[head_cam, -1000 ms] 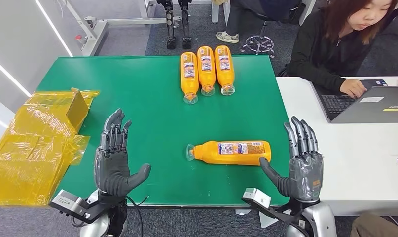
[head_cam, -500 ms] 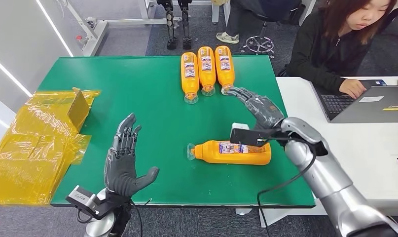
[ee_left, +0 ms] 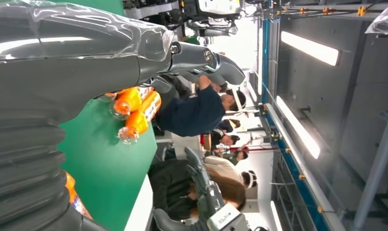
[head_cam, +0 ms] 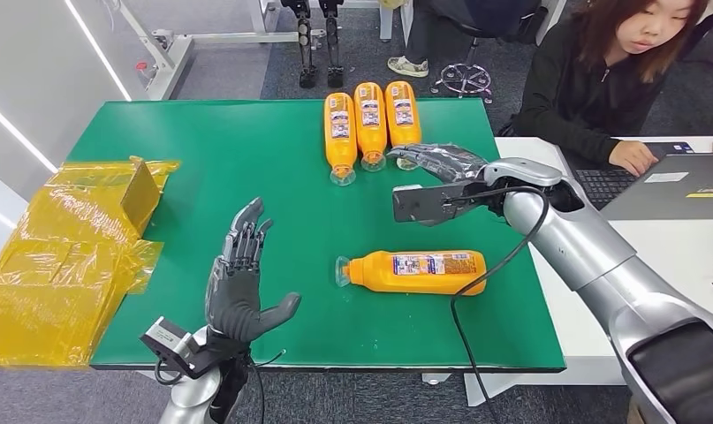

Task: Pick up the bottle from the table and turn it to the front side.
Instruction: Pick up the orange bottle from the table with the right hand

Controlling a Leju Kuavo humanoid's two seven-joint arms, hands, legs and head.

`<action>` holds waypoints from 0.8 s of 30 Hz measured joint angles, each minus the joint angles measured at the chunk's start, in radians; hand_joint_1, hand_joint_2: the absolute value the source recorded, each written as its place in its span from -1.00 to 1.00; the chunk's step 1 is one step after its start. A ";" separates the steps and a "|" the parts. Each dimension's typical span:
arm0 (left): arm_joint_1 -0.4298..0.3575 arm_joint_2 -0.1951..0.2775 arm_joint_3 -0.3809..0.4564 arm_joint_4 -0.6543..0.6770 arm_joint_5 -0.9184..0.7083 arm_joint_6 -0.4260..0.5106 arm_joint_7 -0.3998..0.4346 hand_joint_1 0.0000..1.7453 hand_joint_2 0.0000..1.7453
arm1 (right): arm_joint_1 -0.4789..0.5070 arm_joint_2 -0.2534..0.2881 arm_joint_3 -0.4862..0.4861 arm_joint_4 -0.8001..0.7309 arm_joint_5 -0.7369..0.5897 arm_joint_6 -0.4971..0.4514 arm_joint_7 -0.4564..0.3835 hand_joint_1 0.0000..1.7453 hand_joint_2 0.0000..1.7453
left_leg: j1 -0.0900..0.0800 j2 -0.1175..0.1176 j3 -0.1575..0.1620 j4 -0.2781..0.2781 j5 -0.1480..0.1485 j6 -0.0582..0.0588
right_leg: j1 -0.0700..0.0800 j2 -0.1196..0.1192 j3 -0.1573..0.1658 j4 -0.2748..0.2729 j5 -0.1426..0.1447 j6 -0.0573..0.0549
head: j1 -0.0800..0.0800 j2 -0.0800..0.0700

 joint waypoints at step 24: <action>-0.083 -0.039 -0.018 0.080 0.026 -0.020 0.029 -1.00 1.00 | 0.091 -0.101 0.283 0.004 -0.239 -0.058 0.115 -1.00 1.00 | 0.000 -0.001 -0.001 0.001 0.000 0.000 | 0.000 -0.002 0.000 0.000 0.000 0.000 | 0.000 0.000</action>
